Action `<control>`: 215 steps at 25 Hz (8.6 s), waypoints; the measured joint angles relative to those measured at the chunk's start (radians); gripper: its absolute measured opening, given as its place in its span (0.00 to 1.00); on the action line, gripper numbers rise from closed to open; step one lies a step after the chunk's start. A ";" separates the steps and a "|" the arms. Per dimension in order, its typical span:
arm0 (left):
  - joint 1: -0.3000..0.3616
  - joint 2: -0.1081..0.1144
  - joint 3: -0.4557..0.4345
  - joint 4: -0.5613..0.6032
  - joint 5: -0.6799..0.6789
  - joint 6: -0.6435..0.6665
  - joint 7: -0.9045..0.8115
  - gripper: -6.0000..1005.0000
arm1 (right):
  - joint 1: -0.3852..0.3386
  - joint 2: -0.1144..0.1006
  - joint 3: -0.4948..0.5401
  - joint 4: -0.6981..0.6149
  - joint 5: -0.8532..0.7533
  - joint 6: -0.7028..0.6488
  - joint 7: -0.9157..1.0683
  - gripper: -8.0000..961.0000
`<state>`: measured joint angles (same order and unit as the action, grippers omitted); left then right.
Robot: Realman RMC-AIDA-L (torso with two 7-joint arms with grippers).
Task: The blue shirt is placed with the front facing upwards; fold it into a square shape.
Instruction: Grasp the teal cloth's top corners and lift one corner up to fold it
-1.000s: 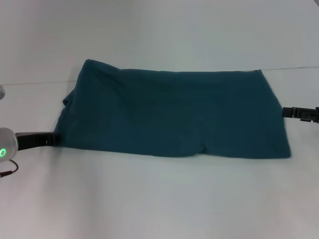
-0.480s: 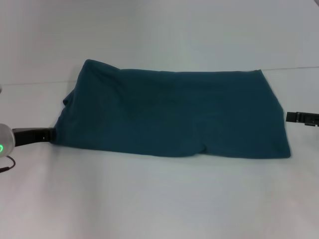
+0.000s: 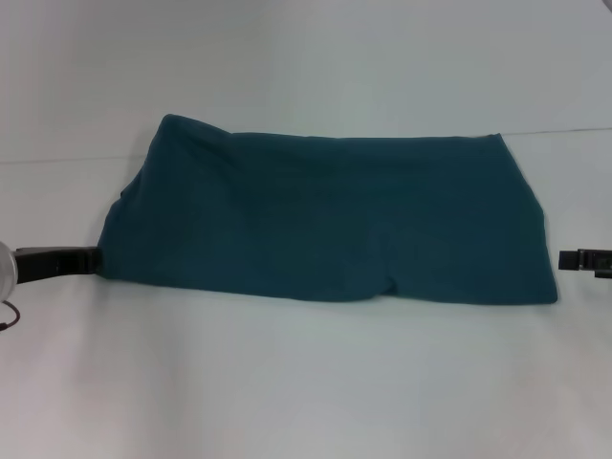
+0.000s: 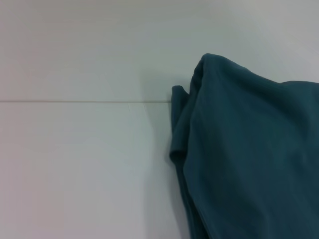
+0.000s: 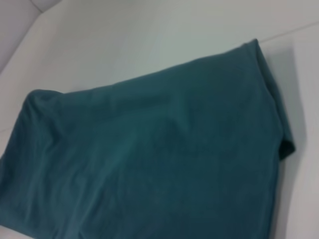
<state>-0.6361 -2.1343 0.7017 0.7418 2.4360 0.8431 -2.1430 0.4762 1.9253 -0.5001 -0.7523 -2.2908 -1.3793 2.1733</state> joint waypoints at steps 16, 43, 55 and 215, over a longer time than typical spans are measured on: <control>0.008 0.002 0.005 0.016 0.000 0.034 0.000 0.01 | 0.043 0.014 -0.004 0.084 -0.057 0.073 0.016 0.93; 0.009 0.001 0.007 0.015 0.000 0.028 0.011 0.01 | 0.072 0.040 -0.034 0.131 -0.058 0.171 0.016 0.91; 0.009 0.001 0.007 0.015 0.000 0.026 0.012 0.01 | 0.077 0.045 -0.032 0.130 -0.052 0.161 0.007 0.90; 0.004 -0.028 -0.062 0.178 -0.083 0.177 -0.048 0.77 | 0.051 0.032 0.059 0.021 0.101 0.198 -0.087 0.94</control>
<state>-0.6324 -2.1627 0.6396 0.9201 2.3535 1.0201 -2.1912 0.5277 1.9570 -0.4410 -0.7308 -2.1897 -1.1810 2.0862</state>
